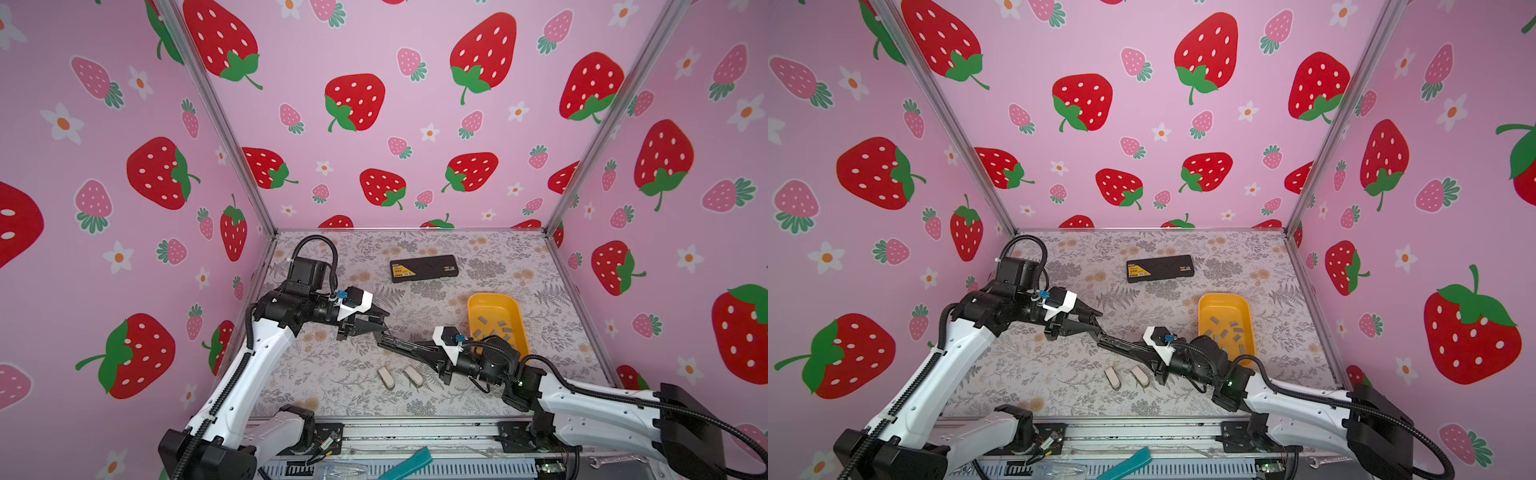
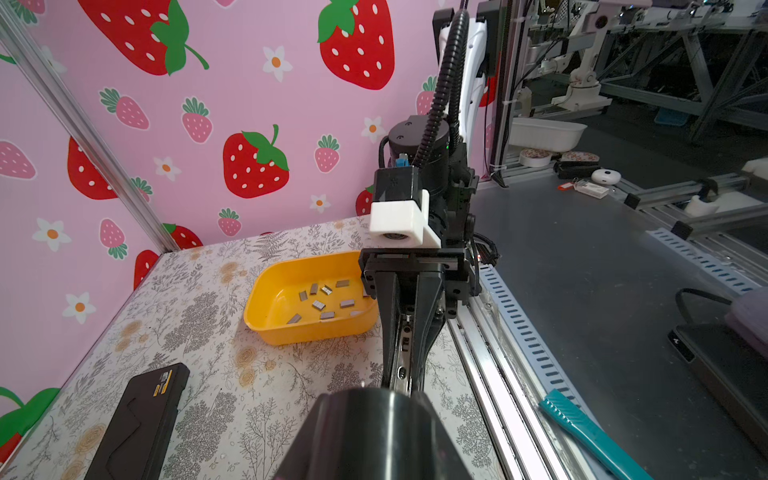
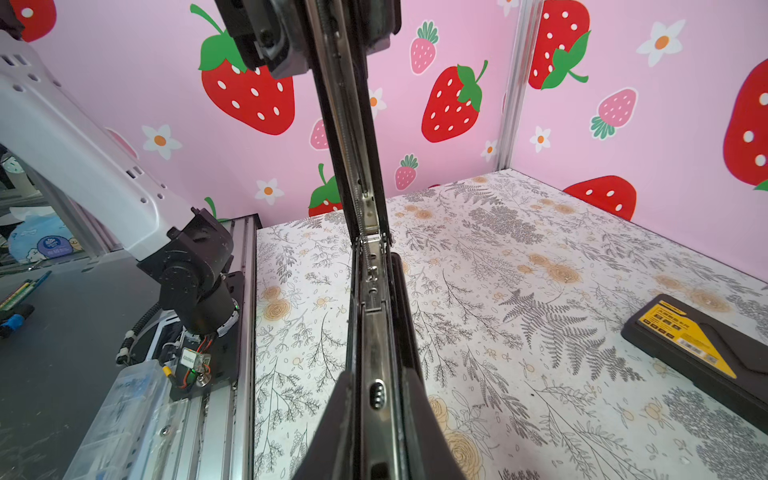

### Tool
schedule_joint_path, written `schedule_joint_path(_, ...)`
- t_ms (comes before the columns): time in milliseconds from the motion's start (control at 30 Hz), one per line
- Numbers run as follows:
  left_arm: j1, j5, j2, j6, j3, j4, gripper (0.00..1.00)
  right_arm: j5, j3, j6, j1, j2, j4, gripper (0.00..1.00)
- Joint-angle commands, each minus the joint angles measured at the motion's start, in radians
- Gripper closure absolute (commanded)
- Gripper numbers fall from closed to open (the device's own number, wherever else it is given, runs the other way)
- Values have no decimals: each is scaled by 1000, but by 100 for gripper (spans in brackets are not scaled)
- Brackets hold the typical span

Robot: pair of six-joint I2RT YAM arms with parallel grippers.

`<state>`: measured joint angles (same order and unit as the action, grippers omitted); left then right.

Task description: Load the staples into the stapler

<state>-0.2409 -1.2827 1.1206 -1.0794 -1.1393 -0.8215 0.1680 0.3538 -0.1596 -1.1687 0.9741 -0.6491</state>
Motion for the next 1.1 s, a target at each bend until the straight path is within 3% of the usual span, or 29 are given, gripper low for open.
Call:
schedule_joint_path(0,45,87,-6,-45,-4,144,86,-23,-18,-45,-2,-85,-87,100)
schedule_joint_path(133,45,114,-9,19,28,221,66,-42,-18,-49,-2,-113,-80,100)
schedule_joint_path(500,48,183,-27,124,65,333,39,-117,-49,-59,-2,-159,-92,100)
schedule_joint_path(767,55,259,-39,202,88,418,30,-214,-81,-67,-2,-219,-97,100)
schedule_joint_path(1067,70,332,-74,272,138,543,30,-403,-64,-99,-2,-206,-30,100)
